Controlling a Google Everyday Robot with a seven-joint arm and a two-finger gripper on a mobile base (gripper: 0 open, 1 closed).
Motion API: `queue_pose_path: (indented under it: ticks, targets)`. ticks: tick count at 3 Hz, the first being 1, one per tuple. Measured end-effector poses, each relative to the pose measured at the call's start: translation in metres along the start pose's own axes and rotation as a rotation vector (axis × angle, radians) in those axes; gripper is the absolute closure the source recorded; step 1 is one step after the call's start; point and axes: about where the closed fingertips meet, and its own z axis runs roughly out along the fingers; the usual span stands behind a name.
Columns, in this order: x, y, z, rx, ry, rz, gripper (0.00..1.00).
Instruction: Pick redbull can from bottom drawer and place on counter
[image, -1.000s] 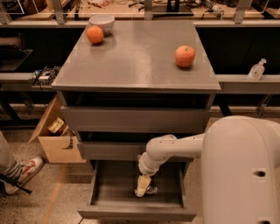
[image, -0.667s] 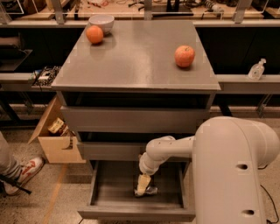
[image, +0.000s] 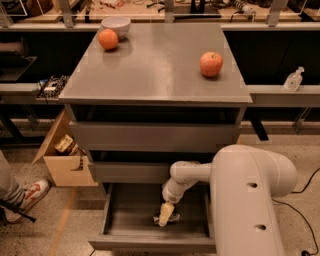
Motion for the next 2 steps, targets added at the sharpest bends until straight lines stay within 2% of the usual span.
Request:
queue_pose_path:
  ticks: [1,2]
  targets:
    - [0.013,0.0014,0.041,-0.003,0.041,0.057,0.0]
    - [0.013,0.0014,0.0411,-0.003,0.041,0.057,0.0]
